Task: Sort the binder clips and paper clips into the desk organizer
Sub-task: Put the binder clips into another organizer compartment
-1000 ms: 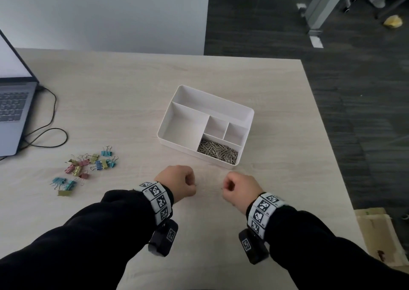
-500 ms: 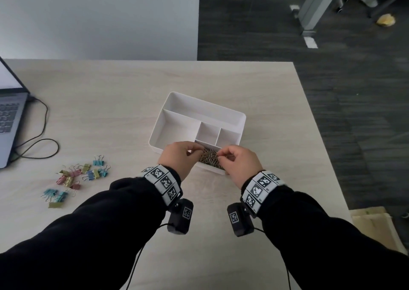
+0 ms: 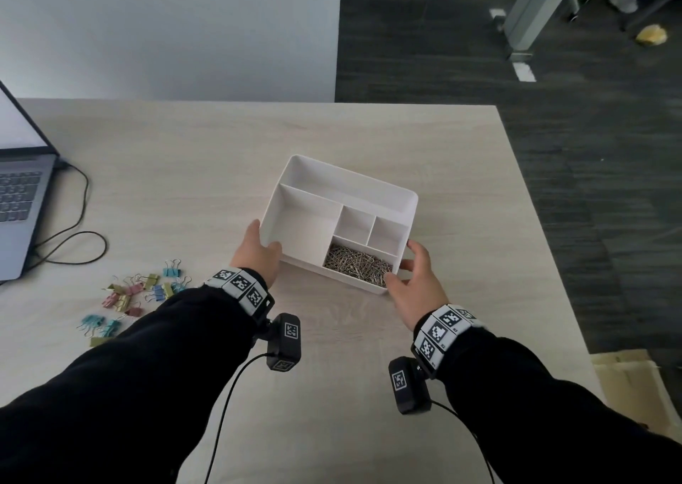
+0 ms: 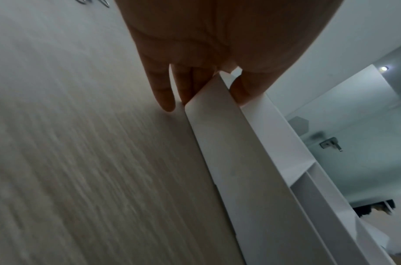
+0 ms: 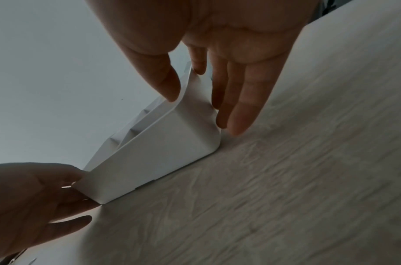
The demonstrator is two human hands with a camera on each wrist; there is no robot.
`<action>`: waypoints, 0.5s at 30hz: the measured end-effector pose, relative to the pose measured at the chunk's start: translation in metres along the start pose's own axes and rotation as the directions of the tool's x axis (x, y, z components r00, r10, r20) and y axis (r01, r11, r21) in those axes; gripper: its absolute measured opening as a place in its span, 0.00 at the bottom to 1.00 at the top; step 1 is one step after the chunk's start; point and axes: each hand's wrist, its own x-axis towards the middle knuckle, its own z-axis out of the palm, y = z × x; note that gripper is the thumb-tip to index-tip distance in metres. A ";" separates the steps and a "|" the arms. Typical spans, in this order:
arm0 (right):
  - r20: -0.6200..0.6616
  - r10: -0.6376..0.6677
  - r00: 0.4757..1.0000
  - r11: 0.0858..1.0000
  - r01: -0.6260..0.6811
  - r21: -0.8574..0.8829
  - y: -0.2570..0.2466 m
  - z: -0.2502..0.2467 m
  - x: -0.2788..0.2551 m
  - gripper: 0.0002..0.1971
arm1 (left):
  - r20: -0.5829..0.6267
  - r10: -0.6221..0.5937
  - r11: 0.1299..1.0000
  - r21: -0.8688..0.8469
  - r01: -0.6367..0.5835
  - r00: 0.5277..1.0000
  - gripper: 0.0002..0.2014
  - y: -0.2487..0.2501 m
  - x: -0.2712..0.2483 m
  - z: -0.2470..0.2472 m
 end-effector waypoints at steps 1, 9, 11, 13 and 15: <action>0.016 0.007 1.000 1.000 -0.007 -0.018 0.000 0.001 0.000 0.32 | -0.012 0.001 1.000 -0.002 -0.001 1.000 0.26 0.001 -0.002 0.001; 0.040 0.014 0.999 0.998 -0.012 -0.061 -0.004 -0.001 0.004 0.31 | -0.085 -0.056 0.998 0.007 0.057 0.995 0.20 -0.027 -0.035 0.000; 0.034 0.000 0.999 0.999 0.002 -0.050 -0.007 0.002 0.005 0.29 | -0.046 -0.038 0.999 0.009 0.038 0.998 0.19 -0.037 -0.041 -0.004; -0.035 -0.053 0.998 0.996 0.050 -0.075 -0.012 0.006 0.006 0.28 | 0.005 -0.009 1.000 0.008 0.009 1.000 0.19 -0.045 -0.042 -0.011; -0.146 -0.149 0.978 0.969 0.115 -0.220 -0.022 0.011 0.005 0.29 | 0.018 0.036 0.999 0.013 -0.036 0.999 0.22 -0.053 -0.043 -0.021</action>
